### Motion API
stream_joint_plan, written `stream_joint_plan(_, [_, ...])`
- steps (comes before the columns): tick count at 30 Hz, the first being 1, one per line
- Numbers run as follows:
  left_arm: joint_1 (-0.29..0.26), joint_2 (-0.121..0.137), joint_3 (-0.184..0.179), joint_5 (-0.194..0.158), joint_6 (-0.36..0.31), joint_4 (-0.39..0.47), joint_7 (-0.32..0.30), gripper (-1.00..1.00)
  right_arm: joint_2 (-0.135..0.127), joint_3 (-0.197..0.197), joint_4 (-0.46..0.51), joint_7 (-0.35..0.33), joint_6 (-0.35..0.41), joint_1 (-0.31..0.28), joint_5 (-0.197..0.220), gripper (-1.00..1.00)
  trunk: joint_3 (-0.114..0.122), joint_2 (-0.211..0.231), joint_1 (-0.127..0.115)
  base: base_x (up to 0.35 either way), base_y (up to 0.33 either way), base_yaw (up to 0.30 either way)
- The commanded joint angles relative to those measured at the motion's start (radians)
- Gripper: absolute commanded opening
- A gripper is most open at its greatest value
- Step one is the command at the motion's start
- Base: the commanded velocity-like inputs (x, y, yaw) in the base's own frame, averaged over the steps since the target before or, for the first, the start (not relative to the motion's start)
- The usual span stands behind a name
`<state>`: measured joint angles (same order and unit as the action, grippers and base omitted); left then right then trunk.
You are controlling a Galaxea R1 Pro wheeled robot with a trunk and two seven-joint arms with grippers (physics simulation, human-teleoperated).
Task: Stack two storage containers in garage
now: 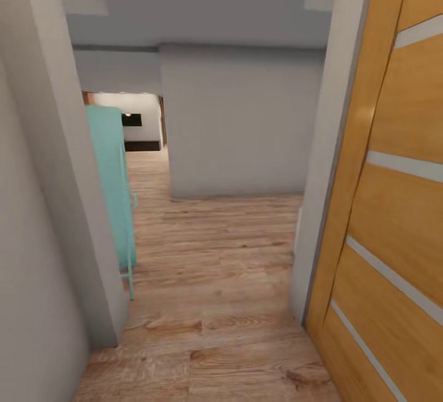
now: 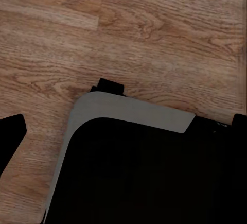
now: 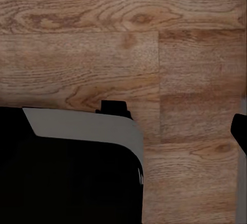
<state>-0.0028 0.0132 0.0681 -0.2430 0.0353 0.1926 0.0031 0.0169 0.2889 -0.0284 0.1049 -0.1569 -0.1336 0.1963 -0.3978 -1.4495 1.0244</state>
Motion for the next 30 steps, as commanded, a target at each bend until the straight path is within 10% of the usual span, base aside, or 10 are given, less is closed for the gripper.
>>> stream_joint_plan(1, [0.0, -0.001, 0.005, -0.001, 0.002, 0.0, 0.0, 1.0, 0.0, 0.009, -0.003, 0.002, -0.006, -0.001, 0.009, 1.0, -0.001, 0.0, 0.001, 0.323, 0.0, 0.0])
stream_joint_plan(30, [0.0, -0.005, -0.006, 0.006, 0.001, -0.014, -0.001, 1.0, -0.004, 0.015, -0.002, 0.007, -0.007, -0.001, 0.005, 1.0, -0.001, 0.0, 0.001, 0.323, 0.0, 0.044])
